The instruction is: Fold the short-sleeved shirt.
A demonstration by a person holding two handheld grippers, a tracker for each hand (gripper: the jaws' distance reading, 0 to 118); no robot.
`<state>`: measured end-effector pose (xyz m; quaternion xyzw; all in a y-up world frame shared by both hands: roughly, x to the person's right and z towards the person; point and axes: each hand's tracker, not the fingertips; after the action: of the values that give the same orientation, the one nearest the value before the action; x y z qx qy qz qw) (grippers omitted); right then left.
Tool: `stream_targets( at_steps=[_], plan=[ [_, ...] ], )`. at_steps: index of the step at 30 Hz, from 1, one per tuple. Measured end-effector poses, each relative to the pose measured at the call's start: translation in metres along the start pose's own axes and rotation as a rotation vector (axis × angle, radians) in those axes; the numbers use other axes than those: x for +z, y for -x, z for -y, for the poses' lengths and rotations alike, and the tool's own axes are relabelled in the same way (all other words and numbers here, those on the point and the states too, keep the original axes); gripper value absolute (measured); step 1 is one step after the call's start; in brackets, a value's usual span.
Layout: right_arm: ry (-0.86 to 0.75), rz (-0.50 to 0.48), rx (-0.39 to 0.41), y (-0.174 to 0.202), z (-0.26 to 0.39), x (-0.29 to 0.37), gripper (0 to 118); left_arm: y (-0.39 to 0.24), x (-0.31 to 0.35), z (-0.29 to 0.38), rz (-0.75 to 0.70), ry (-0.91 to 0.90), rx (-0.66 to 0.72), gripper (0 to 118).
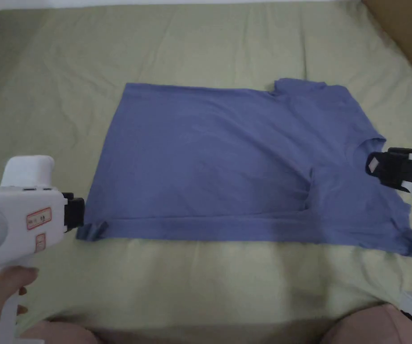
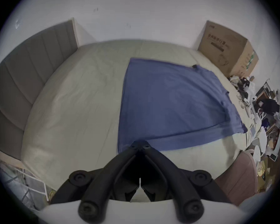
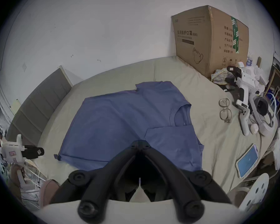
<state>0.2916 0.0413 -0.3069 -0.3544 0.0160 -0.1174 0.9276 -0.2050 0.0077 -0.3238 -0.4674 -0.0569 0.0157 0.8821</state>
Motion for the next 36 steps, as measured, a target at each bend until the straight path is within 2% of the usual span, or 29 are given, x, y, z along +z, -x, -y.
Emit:
stream_targets(
  at_steps=[3,4,5,6,7,9,13,14,16,17,18,20,21,22,23,25,26,27,28,29,30,31,33,34,36],
  plan=[
    [0.042,0.016,-0.013,-0.008,0.004,-0.012,1,0.020,-0.032,-0.004,0.031,0.064,0.041,2],
    [0.057,0.017,-0.014,-0.010,0.006,-0.016,1,0.025,-0.040,-0.003,0.028,0.054,0.063,16],
    [0.075,0.015,-0.018,-0.013,0.009,-0.019,1,0.030,-0.049,-0.004,0.018,0.061,0.095,49],
    [0.089,0.017,-0.020,-0.016,0.011,-0.022,1,0.034,-0.060,-0.005,0.018,0.092,0.105,101],
    [0.101,0.020,-0.022,-0.018,0.013,-0.025,1,0.036,-0.071,-0.005,0.021,0.125,0.096,118],
    [0.122,0.031,-0.023,-0.025,0.018,-0.029,1,0.036,-0.083,-0.008,0.012,0.118,0.076,112],
    [0.151,0.050,-0.047,-0.038,0.022,-0.037,1,0.035,-0.115,-0.015,-0.062,0.181,0.037,110],
    [0.154,0.054,-0.056,-0.042,0.023,-0.038,1,0.032,-0.123,-0.010,-0.060,0.200,0.035,104],
    [0.157,0.065,-0.067,-0.048,0.023,-0.040,1,0.030,-0.135,-0.012,-0.055,0.236,0.022,100],
    [0.159,0.073,-0.069,-0.051,0.023,-0.040,1,0.029,-0.141,-0.014,-0.071,0.224,0.010,93],
    [0.159,0.083,-0.068,-0.054,0.023,-0.039,1,0.033,-0.119,-0.010,-0.070,0.214,0.001,77],
    [0.158,0.098,-0.064,-0.060,0.025,-0.038,1,0.032,-0.120,-0.012,-0.045,0.186,-0.011,65],
    [0.161,0.106,-0.059,-0.065,0.026,-0.038,0,0.027,-0.121,-0.011,-0.018,0.169,-0.019,50],
    [0.165,0.114,-0.055,-0.069,0.027,-0.038,1,0.024,-0.123,-0.010,0.008,0.158,-0.019,19],
    [0.172,0.128,-0.052,-0.075,0.029,-0.038,1,0.029,-0.125,-0.010,0.068,0.147,0.012,5],
    [0.186,0.145,-0.053,-0.086,0.033,-0.038,0,0.040,-0.128,-0.009,0.036,0.141,0.008,5],
    [0.196,0.152,-0.052,-0.091,0.035,-0.038,1,0.022,-0.090,-0.010,0.034,0.130,-0.004,5],
    [0.203,0.169,-0.049,-0.096,0.038,-0.038,13,0.024,-0.080,-0.006,0.029,0.115,-0.012,5],
    [0.207,0.175,-0.043,-0.100,0.040,-0.038,34,0.028,-0.074,-0.003,0.032,0.102,-0.006,5],
    [0.225,0.177,-0.031,-0.104,0.043,-0.040,64,0.034,-0.067,0.003,0.037,0.099,-0.002,5],
    [0.277,0.200,-0.010,-0.109,0.048,-0.046,102,0.018,-0.072,-0.012,0.041,0.096,0.002,5],
    [0.311,0.213,0.000,-0.113,0.052,-0.051,112,0.020,-0.067,-0.008,0.045,0.097,0.006,5],
    [0.363,0.212,0.008,-0.122,0.059,-0.060,112,0.023,-0.057,0.007,0.045,0.094,0.002,5],
    [0.399,0.216,0.001,-0.126,0.062,-0.066,112,0.030,-0.071,-0.020,0.042,0.095,0.000,5],
    [0.442,0.196,-0.016,-0.131,0.069,-0.078,112,0.047,-0.074,-0.024,0.035,0.102,-0.001,5]
  ],
)
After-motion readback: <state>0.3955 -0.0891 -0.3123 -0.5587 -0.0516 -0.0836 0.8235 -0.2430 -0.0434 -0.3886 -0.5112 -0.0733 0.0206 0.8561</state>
